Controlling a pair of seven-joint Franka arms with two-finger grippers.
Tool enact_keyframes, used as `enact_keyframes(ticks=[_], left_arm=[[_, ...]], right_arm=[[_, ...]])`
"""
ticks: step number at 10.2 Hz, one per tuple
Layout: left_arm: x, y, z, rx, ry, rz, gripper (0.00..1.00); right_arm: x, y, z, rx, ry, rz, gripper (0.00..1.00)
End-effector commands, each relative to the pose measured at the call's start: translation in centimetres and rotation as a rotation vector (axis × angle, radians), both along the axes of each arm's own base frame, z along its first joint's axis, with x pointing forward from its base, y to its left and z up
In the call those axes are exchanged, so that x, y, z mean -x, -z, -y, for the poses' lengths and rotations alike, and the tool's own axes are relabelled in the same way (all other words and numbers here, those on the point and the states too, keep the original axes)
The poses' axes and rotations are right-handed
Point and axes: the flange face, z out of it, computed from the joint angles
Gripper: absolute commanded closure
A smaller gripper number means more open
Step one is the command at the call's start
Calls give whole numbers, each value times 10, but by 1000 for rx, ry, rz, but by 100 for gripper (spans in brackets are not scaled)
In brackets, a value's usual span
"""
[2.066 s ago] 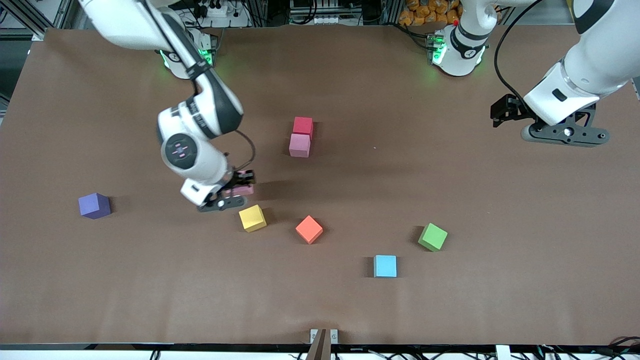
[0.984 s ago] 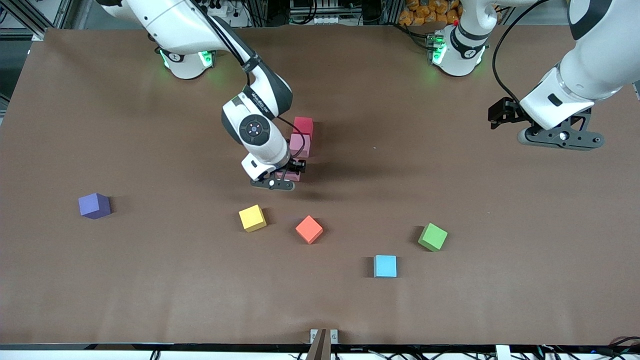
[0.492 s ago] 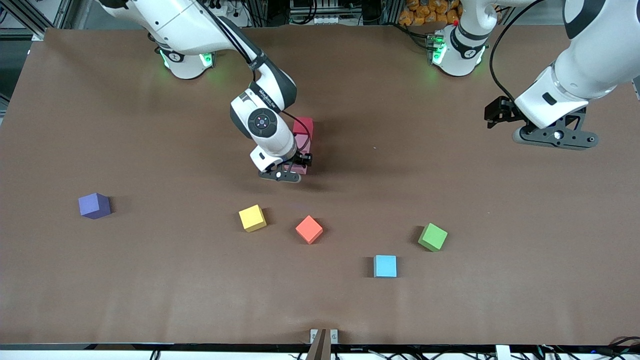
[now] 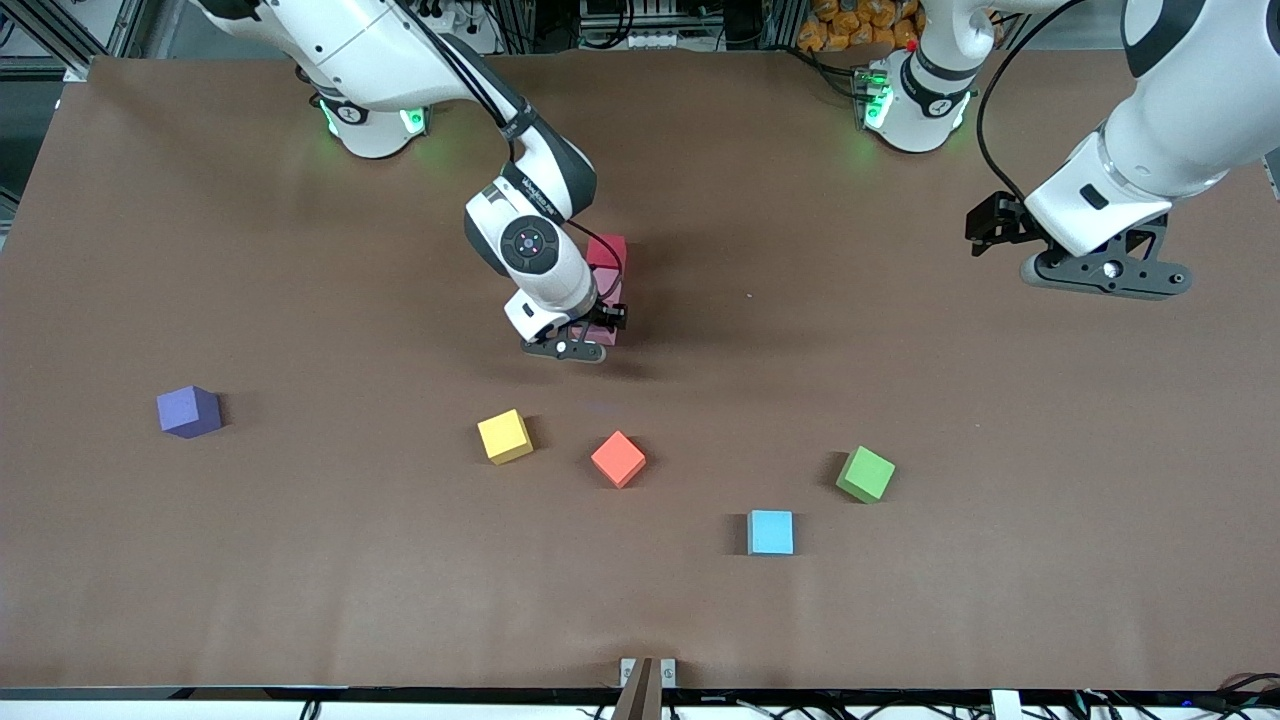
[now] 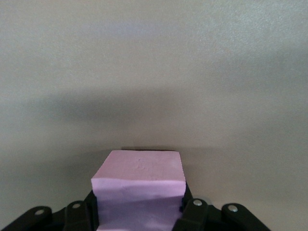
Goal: Arrange blocks into number 1
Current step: 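Carry the pink cube to the line and set it against the light pink cube, then grasp the yellow cube with the right gripper while the left gripper grasps the green cube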
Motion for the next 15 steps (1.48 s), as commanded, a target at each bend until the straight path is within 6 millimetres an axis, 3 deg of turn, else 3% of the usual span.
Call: enact_keyframes(ticks=[1,2,4,5,6,8,11,12,13,15], left_arm=[[-5,6,3,14,4,-19,0],[-13,14,5,20,-1,-10,0],[-28,31,11,29,1,16,0],[-36,47,13,27,1,0,0],[-45,58,15,28,1,-1,0],[-62,74,18,30,0,-4,0],[-94,122,26,54,25,45,0],[-105,143,35,65,55,65,0],[-112,165,51,66,87,69,0],[-124,193,71,66,107,64,0]], right_arm=[[6,5,-4,7,2,4,100],[7,7,-5,7,1,2,100],[7,11,-5,10,-1,-1,61],[7,11,-5,10,-1,-1,17],[7,11,-5,11,-10,0,0],[-1,2,-9,17,-48,31,0],[-38,-50,-13,28,-76,52,0],[-59,-69,-2,33,-79,53,0],[-83,-84,22,24,-107,72,0],[-122,-88,74,31,-179,110,0]])
